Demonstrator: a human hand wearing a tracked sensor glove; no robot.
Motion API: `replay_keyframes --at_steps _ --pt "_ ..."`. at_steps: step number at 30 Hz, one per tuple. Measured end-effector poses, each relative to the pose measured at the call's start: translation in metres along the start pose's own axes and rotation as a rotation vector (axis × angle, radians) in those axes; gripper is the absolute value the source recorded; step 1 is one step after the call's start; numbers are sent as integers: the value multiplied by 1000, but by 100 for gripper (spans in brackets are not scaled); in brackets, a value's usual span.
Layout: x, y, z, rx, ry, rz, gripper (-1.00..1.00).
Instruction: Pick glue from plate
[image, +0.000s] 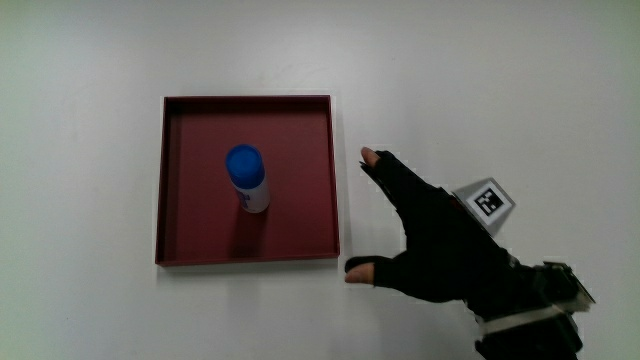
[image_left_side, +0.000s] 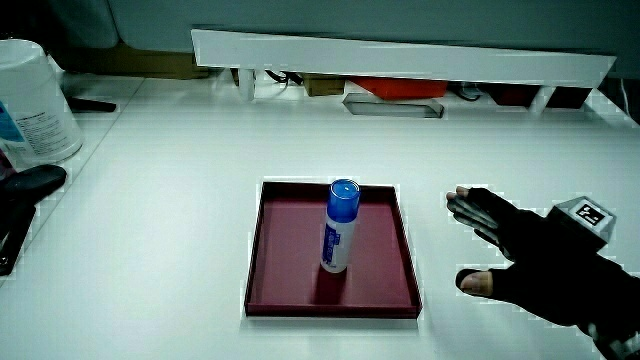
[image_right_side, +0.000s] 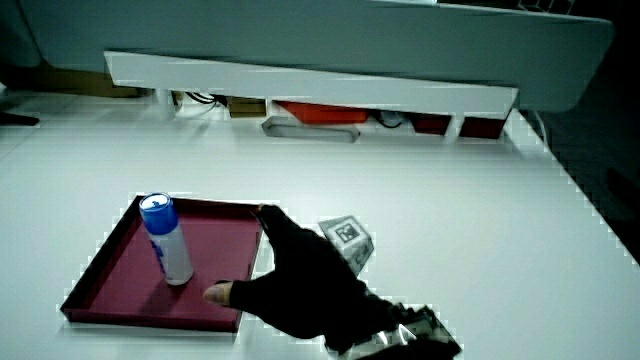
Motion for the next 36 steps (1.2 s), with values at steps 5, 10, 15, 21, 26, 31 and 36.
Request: replay_keyframes --at_steps 5,10,15,21,26,31,36 --pt "-11 23 -6 -75 52 -245 0" --pt "-21 50 -15 -106 121 -215 0" --pt "-26 75 -27 -129 183 -145 0" --pt "-17 100 -39 -138 211 -68 0" --pt "-13 117 -51 -154 253 -72 0" --pt "-10 130 -62 -163 254 -47 0" --pt "-5 136 -67 -167 268 -43 0"
